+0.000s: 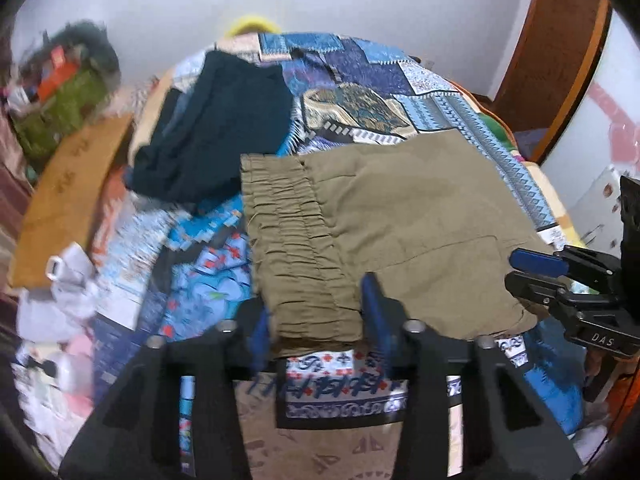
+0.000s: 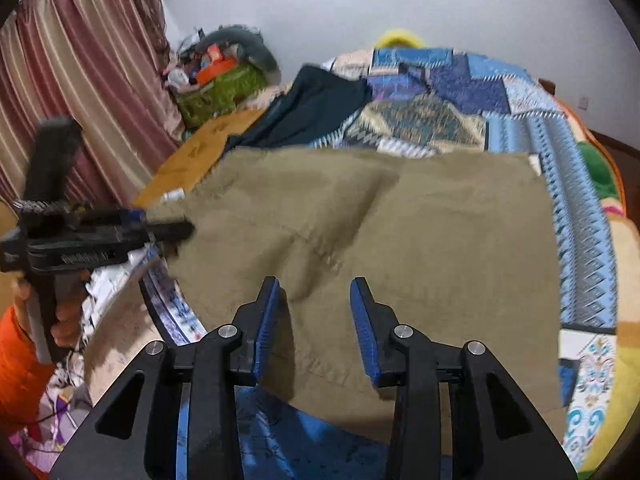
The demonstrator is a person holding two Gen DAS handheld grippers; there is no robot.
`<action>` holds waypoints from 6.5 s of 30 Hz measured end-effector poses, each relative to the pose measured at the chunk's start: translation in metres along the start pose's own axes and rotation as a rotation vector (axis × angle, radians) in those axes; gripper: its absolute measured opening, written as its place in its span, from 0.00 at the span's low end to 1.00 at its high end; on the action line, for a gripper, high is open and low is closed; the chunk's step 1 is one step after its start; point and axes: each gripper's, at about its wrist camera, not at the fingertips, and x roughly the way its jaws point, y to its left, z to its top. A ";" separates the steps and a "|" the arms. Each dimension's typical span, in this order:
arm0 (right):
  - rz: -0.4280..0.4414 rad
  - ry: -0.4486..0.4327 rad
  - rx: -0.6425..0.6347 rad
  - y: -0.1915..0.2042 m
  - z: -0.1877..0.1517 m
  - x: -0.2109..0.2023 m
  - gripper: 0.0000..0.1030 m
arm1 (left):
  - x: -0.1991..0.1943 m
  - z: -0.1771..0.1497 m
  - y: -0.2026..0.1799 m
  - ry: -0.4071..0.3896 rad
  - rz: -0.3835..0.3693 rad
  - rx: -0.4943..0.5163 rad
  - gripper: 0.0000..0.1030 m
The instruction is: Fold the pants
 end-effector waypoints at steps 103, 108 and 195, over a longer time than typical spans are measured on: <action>-0.137 -0.056 -0.010 -0.112 0.132 -0.007 0.47 | 0.038 0.112 0.013 -0.045 0.005 0.033 0.83; -0.075 -0.059 -0.052 -0.076 0.126 -0.002 0.69 | 0.048 0.113 0.004 -0.010 -0.007 0.036 0.89; -0.048 0.036 -0.002 -0.027 -0.005 0.000 0.77 | 0.017 -0.033 0.010 0.110 -0.294 -0.361 0.95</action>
